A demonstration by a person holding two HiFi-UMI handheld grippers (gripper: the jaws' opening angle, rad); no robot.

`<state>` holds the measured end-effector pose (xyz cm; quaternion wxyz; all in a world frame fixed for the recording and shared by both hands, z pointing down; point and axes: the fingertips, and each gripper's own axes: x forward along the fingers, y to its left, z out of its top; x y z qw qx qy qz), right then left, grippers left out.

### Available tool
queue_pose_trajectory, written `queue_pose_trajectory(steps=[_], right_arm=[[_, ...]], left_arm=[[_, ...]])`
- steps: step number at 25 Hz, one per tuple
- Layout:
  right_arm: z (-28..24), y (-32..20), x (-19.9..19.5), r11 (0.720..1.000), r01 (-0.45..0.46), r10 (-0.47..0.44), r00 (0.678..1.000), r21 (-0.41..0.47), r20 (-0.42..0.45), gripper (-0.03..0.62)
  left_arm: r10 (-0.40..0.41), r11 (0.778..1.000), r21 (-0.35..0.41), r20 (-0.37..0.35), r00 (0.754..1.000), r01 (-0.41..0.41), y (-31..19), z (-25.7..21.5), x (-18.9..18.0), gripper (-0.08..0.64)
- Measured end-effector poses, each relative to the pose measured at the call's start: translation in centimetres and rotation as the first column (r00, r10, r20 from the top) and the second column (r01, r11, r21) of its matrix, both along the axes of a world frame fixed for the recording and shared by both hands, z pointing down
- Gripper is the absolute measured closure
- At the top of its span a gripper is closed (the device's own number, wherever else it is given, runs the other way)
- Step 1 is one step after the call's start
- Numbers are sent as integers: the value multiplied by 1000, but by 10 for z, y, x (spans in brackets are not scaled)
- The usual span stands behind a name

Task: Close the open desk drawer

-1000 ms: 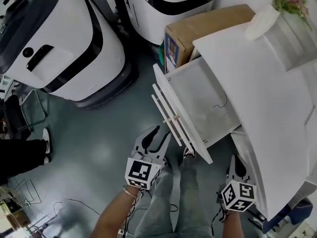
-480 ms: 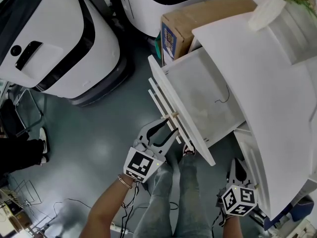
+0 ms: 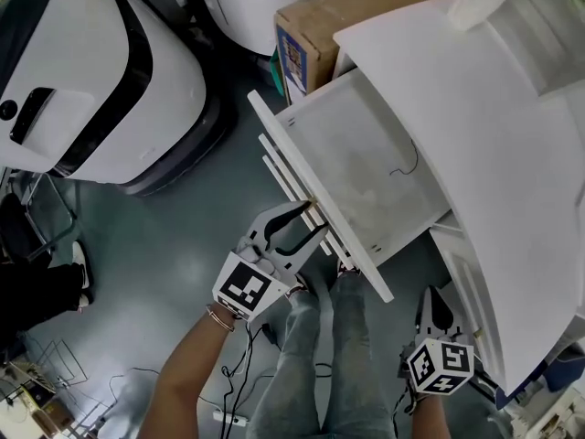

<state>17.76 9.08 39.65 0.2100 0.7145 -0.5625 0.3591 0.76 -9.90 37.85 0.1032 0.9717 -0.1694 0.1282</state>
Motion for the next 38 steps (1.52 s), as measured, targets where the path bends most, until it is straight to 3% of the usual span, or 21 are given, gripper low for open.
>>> queue_pose_trajectory(steps=[13,38], right_arm=[[8,8,11,1000,-24,24,1000,-7,16,586],[18,23,40,997,-80,81,996,-11,48,586]], left_arm=[[53,999,-14,42,998,-52,-8,0,19,392],[38,999,28,78,996,-40,-41,4,108,394]])
